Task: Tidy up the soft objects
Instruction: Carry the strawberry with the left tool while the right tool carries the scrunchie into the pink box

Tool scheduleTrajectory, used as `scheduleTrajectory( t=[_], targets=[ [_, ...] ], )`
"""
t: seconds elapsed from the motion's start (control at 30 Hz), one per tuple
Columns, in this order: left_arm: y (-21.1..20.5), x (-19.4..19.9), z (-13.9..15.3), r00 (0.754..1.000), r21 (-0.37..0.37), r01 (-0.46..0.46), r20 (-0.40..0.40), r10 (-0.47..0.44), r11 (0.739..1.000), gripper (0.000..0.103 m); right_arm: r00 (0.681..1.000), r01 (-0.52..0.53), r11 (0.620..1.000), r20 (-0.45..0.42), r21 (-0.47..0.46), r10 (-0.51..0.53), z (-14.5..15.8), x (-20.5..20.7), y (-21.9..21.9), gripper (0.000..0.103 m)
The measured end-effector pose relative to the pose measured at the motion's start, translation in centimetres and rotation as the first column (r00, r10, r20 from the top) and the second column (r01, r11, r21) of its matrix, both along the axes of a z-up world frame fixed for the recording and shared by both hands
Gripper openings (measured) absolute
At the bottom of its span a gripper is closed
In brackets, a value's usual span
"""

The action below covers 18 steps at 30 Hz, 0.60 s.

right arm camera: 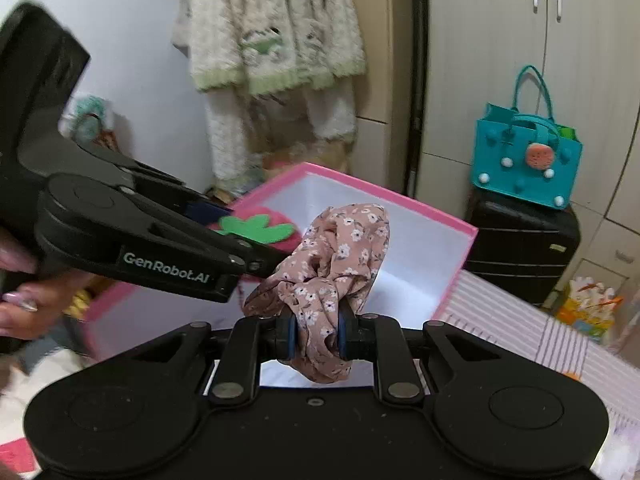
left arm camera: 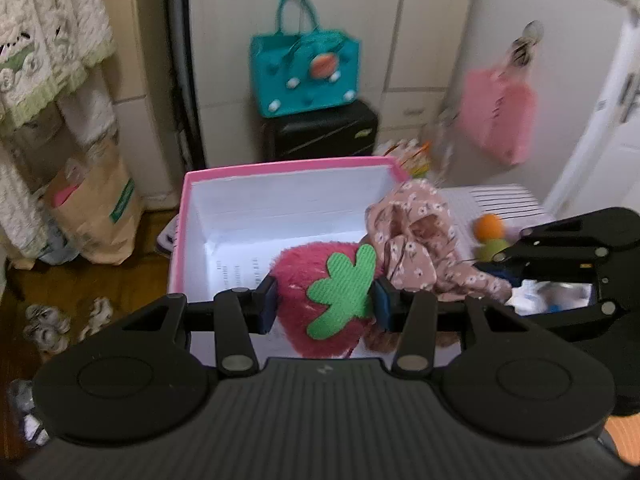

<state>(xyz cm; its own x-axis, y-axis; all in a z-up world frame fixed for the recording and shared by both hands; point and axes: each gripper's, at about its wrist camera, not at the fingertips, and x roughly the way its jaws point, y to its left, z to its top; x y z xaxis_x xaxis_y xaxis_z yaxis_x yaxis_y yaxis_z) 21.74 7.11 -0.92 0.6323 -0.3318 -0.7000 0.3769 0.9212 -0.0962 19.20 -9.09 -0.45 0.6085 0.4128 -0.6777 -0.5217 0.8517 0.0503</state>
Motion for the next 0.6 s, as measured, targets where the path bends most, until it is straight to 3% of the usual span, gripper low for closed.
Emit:
scheduleTrajectory(
  t=[0.17, 0.33, 0.6],
  targets=[
    [-0.9, 4.3, -0.7, 0.998, 0.050, -0.018, -0.063, 0.021, 0.999, 0.045, 1.000, 0.008, 0.993, -0.021, -0.117, -0.010, -1.9, 3.6, 1.3, 0.022],
    [-0.8, 6.9, -1.4, 0.999, 0.011, -0.045, -0.012, 0.045, 0.999, 0.045, 1.000, -0.009, 0.975, 0.021, -0.220, 0.014, -2.6, 5.0, 2.3, 0.022],
    [-1.6, 9.0, -3.5, 0.997, 0.059, -0.028, -0.070, 0.032, 0.998, 0.046, 0.998, -0.045, 0.947, 0.017, -0.319, 0.054, -3.2, 6.3, 3.4, 0.023]
  ],
)
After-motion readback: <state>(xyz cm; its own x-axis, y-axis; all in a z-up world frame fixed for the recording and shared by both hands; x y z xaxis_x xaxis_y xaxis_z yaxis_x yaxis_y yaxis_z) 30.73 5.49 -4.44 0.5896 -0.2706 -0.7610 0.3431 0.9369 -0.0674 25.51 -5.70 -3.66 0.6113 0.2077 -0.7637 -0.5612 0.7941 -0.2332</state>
